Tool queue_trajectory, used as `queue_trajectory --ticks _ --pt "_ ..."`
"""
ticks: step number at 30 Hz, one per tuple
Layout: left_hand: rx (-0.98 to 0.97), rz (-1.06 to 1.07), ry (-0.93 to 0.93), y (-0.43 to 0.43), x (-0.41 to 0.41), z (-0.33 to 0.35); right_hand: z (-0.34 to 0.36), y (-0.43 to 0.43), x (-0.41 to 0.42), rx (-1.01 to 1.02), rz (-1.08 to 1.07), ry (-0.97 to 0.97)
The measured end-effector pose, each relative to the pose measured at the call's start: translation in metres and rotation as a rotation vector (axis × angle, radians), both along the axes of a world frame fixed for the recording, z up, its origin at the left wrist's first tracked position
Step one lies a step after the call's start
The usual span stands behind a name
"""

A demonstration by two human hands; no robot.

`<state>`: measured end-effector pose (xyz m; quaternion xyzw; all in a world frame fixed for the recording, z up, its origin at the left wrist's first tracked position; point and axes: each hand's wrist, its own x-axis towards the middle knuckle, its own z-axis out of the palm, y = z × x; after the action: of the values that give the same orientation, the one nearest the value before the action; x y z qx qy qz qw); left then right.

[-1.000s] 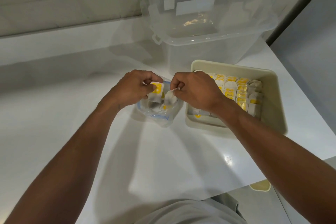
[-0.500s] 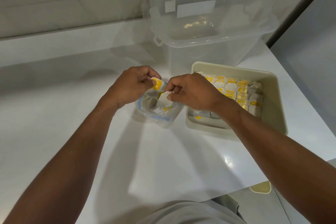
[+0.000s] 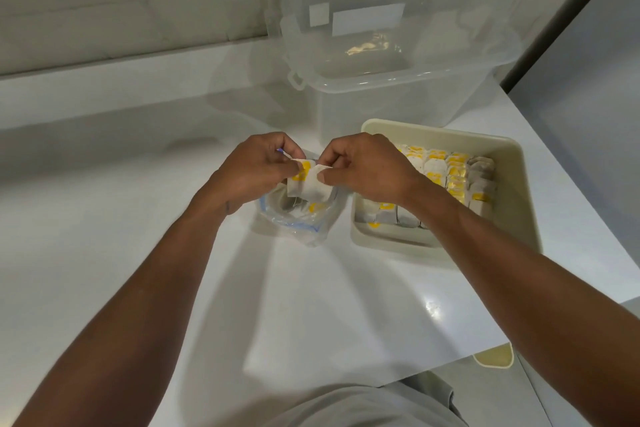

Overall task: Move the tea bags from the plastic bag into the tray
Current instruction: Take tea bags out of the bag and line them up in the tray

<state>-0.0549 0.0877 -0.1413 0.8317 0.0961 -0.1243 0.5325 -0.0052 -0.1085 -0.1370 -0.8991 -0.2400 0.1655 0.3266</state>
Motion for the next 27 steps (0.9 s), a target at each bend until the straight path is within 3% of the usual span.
queue_trajectory --ticks 2,5,8,11,17,21,27 --pt "-0.038 0.007 0.009 0.001 -0.001 0.003 0.000 -0.001 -0.001 0.096 0.012 0.092" --pt "-0.114 -0.019 0.027 0.001 -0.001 0.010 -0.003 -0.006 0.004 0.070 -0.048 0.011" --pt "-0.127 -0.040 0.017 -0.001 0.001 0.017 0.003 -0.013 0.007 0.171 -0.025 0.121" --pt "-0.160 -0.080 0.007 -0.010 0.005 0.025 0.010 -0.024 0.008 0.202 -0.028 0.101" --pt "-0.115 -0.141 0.004 -0.023 0.012 0.030 0.014 -0.042 0.003 0.279 -0.048 0.190" --pt "-0.151 -0.176 -0.010 -0.032 0.015 0.032 0.010 -0.062 0.004 0.270 -0.121 0.164" --pt "-0.032 -0.353 -0.018 -0.062 0.023 0.030 0.011 -0.092 0.002 0.178 -0.162 0.194"
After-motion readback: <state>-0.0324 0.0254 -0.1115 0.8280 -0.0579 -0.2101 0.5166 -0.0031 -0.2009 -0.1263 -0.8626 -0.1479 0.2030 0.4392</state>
